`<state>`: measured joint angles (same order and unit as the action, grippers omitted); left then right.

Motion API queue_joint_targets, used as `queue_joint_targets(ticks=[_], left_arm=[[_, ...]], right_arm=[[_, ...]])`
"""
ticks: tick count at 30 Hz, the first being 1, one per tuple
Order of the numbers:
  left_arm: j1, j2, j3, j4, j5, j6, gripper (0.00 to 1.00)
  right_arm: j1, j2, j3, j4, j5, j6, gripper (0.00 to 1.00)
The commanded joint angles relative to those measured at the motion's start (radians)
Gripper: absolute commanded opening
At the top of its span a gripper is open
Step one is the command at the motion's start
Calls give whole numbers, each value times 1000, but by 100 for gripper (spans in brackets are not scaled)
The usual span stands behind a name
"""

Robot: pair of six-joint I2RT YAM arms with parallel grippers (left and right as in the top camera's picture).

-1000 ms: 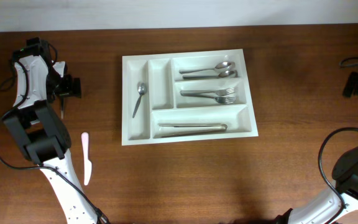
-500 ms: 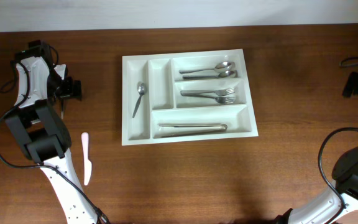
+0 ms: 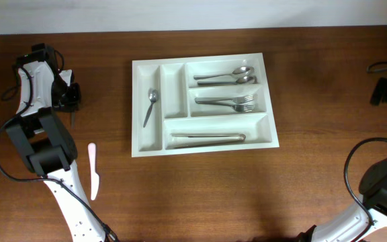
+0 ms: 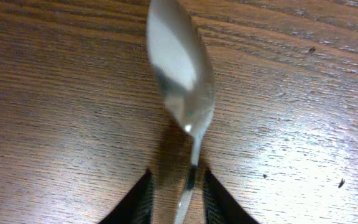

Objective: Pack container
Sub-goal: 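Lower the left gripper and close it on the spoon handle, then lift the spoon and carry it over the tray's left compartment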

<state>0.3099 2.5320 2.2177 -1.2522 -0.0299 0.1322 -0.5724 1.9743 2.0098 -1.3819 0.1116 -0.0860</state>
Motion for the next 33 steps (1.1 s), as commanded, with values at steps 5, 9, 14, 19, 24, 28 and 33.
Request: queue_joint_targets(ticks=[5,9,14,19,24,28,33], left_arm=[[9,52,-8,-1,-19,3,6],[9,52,-8,-1,-19,3,2],[7,52,18,-43,-15,3,2],[-3,52,138,-133,-14,3,2],[-42,52,339,-274,36,3,2],[-91,52,515,-370,133,3,2],[-170,44,658,-436,200,3,2]], right_arm=[[3,-3,-3,3,2,-3,99],[3,-3,-3,3,2,-3,99],[3,-3,-3,3,2,-3,99],[3,-3,-3,3,2,-3,99],[3,-3,-3,3,2,-3,99],[3,-3,-3,3,2,-3,99],[3,-3,-3,3,2,-3,98]])
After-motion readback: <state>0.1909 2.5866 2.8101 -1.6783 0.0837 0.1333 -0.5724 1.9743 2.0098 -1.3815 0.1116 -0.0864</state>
